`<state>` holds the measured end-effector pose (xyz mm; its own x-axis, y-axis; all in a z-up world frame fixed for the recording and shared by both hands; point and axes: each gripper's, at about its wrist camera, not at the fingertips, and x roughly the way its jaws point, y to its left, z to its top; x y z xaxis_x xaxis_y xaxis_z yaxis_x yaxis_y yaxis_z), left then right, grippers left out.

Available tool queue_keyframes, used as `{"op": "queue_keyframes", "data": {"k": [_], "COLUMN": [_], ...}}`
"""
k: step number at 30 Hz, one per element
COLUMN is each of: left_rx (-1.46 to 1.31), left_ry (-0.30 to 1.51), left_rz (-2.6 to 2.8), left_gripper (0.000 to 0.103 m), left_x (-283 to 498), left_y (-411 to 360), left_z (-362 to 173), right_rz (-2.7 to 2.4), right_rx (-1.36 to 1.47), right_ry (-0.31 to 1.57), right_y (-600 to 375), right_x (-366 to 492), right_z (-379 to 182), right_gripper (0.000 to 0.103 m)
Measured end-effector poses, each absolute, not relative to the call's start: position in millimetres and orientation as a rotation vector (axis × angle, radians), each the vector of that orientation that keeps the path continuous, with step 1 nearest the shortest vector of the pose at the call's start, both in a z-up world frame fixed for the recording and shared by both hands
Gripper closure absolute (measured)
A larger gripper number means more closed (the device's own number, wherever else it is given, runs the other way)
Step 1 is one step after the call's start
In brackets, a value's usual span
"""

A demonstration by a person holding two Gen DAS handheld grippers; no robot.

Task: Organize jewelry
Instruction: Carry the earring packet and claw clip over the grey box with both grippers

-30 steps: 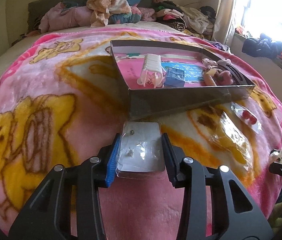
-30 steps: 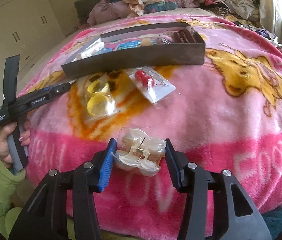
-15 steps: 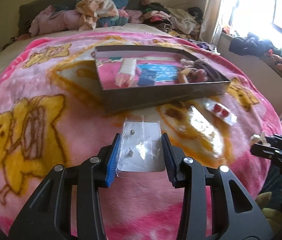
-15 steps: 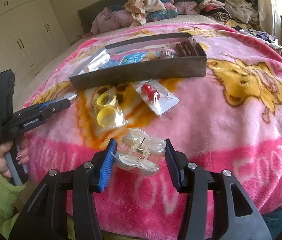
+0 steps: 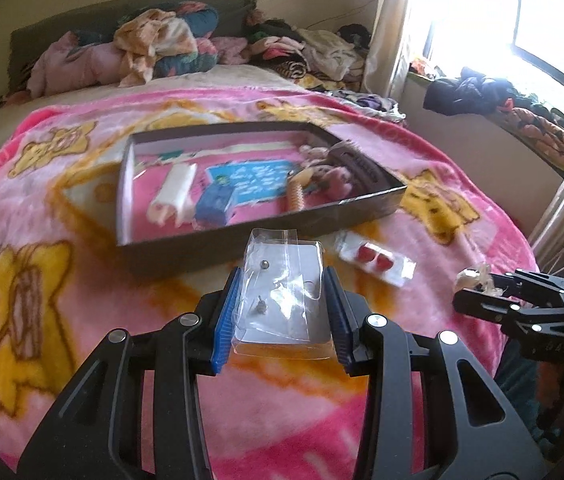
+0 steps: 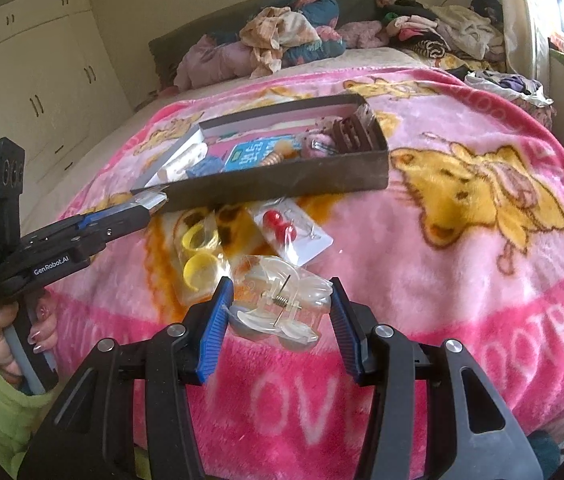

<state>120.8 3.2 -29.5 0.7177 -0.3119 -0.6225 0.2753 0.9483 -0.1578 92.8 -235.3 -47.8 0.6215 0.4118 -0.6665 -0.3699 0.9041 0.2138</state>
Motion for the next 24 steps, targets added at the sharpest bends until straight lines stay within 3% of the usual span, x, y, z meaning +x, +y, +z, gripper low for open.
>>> {"op": "queue_keyframes", "data": {"k": [24], "left_rx": [-0.065], "left_ry": [0.635], "left_rz": [-0.366], "left_gripper": [0.071], "left_x": [179], "left_y": [-43], "left_z": [-8], "right_rz": [0.401], "right_rx": [0.106], "right_ry": [0.700], "right_y": [-259], "right_x": [139], "right_z": [-24], "right_gripper": [0.057]}}
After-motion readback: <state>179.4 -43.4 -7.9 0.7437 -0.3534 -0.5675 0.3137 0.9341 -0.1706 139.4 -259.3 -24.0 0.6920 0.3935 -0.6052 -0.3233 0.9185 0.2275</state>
